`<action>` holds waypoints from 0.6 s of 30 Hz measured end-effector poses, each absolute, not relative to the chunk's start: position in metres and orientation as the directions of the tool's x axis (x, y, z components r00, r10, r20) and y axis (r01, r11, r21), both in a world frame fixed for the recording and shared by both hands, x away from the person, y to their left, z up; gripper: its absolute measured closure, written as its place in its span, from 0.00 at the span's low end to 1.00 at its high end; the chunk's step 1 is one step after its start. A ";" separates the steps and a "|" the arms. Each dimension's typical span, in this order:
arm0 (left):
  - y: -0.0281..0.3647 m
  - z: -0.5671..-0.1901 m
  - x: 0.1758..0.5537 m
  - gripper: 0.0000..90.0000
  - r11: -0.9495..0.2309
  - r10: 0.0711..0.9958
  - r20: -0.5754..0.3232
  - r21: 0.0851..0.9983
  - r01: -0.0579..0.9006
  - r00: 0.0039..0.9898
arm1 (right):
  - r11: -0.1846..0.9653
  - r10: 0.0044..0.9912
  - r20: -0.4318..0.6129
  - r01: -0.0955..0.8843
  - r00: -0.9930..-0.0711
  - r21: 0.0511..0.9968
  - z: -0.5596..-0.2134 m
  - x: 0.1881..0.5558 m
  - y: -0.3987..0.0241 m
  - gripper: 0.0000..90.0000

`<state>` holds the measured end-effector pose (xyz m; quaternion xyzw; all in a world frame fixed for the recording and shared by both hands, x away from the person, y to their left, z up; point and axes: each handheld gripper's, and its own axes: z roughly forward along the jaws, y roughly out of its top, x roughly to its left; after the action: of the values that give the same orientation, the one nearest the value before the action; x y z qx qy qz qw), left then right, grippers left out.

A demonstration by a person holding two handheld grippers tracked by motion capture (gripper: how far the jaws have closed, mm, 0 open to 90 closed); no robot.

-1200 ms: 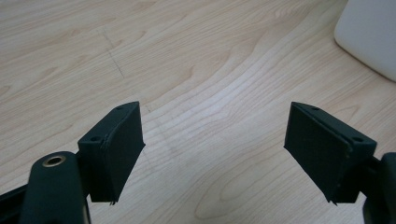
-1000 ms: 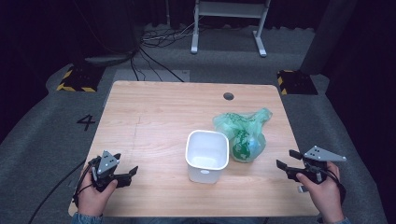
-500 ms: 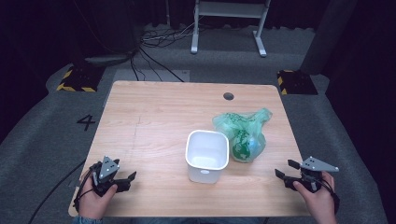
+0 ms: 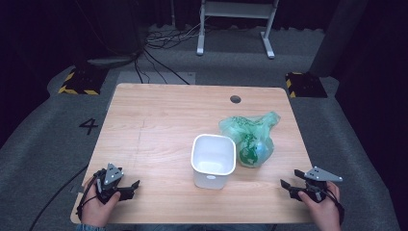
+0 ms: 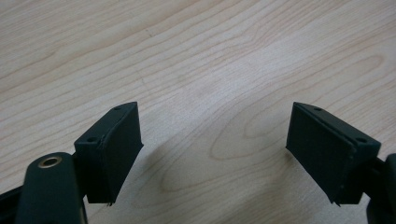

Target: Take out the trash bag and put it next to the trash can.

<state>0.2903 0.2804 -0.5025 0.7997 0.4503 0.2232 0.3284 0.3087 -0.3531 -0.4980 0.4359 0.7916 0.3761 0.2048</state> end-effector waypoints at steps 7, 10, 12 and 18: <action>0.283 -0.506 0.294 0.17 -0.353 0.872 0.026 0.724 0.593 0.489 | 0.371 0.837 -0.006 0.558 -0.548 0.743 -0.504 0.311 -0.349 0.25; 0.285 -0.506 0.296 0.17 -0.328 0.878 -0.011 0.715 0.618 0.479 | 0.381 0.832 -0.004 0.566 -0.555 0.732 -0.504 0.313 -0.348 0.22; 0.286 -0.506 0.297 0.17 -0.327 0.877 -0.016 0.713 0.620 0.481 | 0.383 0.830 -0.003 0.565 -0.558 0.731 -0.504 0.315 -0.348 0.20; 0.285 -0.506 0.298 0.15 -0.330 0.877 -0.015 0.709 0.623 0.481 | 0.394 0.827 -0.009 0.568 -0.562 0.722 -0.505 0.319 -0.344 0.14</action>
<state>0.2981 0.2851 -0.5060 0.7931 0.4728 0.1897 0.3338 0.3190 -0.3444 -0.5048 0.4289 0.8136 0.3449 0.1876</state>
